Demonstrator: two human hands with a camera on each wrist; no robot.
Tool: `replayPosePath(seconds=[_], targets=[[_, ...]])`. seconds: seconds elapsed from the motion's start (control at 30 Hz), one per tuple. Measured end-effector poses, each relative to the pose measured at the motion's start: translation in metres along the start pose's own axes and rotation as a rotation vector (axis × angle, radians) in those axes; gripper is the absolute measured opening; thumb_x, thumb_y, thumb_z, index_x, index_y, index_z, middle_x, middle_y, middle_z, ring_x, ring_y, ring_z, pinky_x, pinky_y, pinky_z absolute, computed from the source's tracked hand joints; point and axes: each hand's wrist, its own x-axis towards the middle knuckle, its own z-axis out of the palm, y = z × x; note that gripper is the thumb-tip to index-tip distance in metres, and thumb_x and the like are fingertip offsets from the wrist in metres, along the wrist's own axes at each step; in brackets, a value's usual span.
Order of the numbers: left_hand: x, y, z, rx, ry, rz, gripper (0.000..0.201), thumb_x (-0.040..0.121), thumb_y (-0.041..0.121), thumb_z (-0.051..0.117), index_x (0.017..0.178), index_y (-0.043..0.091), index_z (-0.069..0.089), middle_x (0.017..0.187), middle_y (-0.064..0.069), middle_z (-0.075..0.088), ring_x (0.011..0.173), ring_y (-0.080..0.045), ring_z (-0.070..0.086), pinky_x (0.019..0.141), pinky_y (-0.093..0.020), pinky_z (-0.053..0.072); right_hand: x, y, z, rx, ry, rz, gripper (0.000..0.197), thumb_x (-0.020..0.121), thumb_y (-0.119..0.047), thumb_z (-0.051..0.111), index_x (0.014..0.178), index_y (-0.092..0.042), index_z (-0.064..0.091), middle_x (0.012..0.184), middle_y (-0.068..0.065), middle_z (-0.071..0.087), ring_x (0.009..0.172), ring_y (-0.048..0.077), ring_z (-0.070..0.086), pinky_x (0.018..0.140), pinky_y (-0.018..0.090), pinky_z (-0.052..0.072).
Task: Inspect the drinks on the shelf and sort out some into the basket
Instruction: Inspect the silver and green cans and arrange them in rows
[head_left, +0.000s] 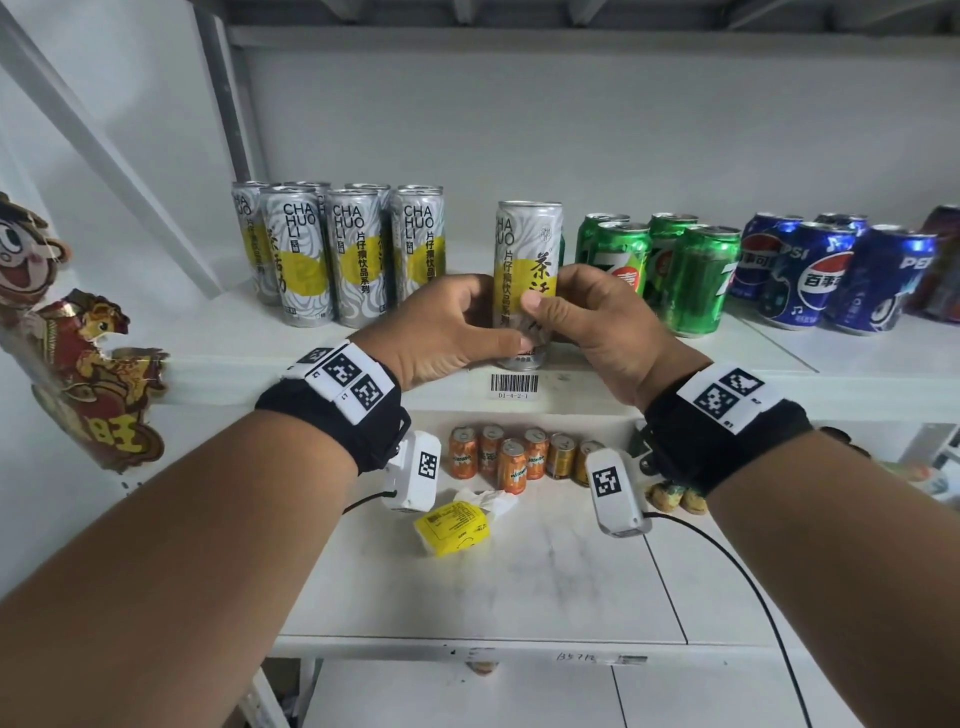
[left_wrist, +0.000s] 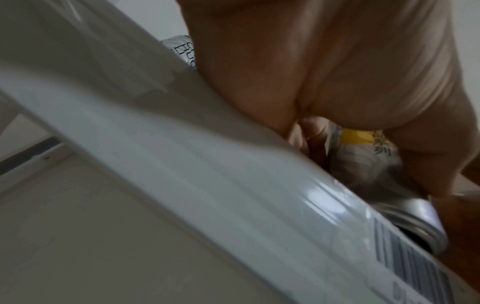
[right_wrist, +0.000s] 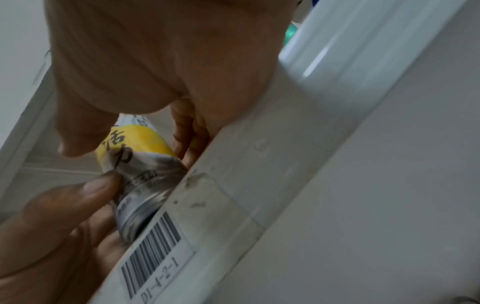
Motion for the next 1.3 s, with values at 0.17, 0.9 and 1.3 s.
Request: replayPosePath(seconds=[0.17, 0.9, 1.3], targets=[[-0.003, -0.004, 0.008, 0.11, 0.126, 0.082, 0.064, 0.065, 0.056, 0.097, 0.118, 0.029, 0.074, 0.111, 0.008, 0.083, 0.104, -0.013, 0.08, 0.096, -0.05, 0.065, -0.001, 0.003, 0.0, -0.038, -0.016, 0.007, 0.045, 0.08, -0.03, 0.084, 0.116, -0.008, 0.068, 0.107, 0.013, 0.079, 0.098, 0.031, 0.078, 0.079, 0.048, 0.065], [-0.005, -0.002, 0.005, 0.075, 0.102, 0.076, 0.061, 0.072, 0.048, 0.092, 0.126, 0.027, 0.07, 0.116, 0.008, 0.082, 0.109, -0.012, 0.078, 0.101, -0.045, 0.063, -0.002, 0.006, -0.002, -0.084, 0.072, -0.07, 0.045, 0.081, -0.032, 0.083, 0.115, -0.006, 0.07, 0.108, 0.011, 0.079, 0.096, 0.026, 0.077, 0.081, 0.035, 0.063], [-0.01, 0.006, 0.004, 0.082, 0.106, 0.046, 0.055, 0.073, 0.045, 0.092, 0.12, 0.03, 0.069, 0.117, 0.011, 0.081, 0.109, -0.011, 0.078, 0.099, -0.042, 0.063, -0.008, -0.003, 0.007, -0.157, 0.075, -0.035, 0.048, 0.089, -0.018, 0.082, 0.123, 0.007, 0.06, 0.117, 0.034, 0.069, 0.099, 0.05, 0.071, 0.087, 0.069, 0.057]])
